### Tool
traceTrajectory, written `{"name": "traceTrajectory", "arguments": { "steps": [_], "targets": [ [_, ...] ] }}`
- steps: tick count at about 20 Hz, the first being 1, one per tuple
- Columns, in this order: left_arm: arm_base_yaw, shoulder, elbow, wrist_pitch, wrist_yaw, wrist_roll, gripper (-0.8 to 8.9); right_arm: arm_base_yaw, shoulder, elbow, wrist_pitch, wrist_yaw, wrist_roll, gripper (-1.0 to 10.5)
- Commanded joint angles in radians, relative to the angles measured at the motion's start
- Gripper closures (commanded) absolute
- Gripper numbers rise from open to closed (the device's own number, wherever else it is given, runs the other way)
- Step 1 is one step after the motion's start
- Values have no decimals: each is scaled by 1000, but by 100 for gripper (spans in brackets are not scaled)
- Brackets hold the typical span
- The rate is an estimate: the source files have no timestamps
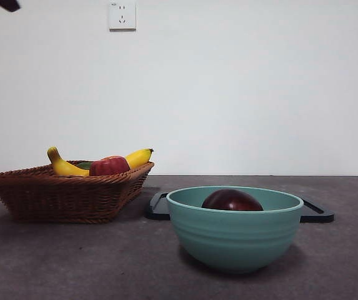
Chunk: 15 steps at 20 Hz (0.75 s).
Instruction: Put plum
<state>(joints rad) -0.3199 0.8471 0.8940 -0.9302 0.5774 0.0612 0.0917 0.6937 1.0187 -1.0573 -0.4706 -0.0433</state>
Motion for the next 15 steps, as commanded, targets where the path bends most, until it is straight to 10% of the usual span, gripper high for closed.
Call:
{"name": "traceTrajectory", "arguments": {
  "steps": [1, 15],
  "targets": [
    [-2, -7, 8, 6, 9, 2, 441, 3, 5, 21, 9, -2, 10, 518],
    [-2, -9, 8, 10, 10, 2, 440, 102, 145, -153, 128, -62, 142, 521]
  ]
}}
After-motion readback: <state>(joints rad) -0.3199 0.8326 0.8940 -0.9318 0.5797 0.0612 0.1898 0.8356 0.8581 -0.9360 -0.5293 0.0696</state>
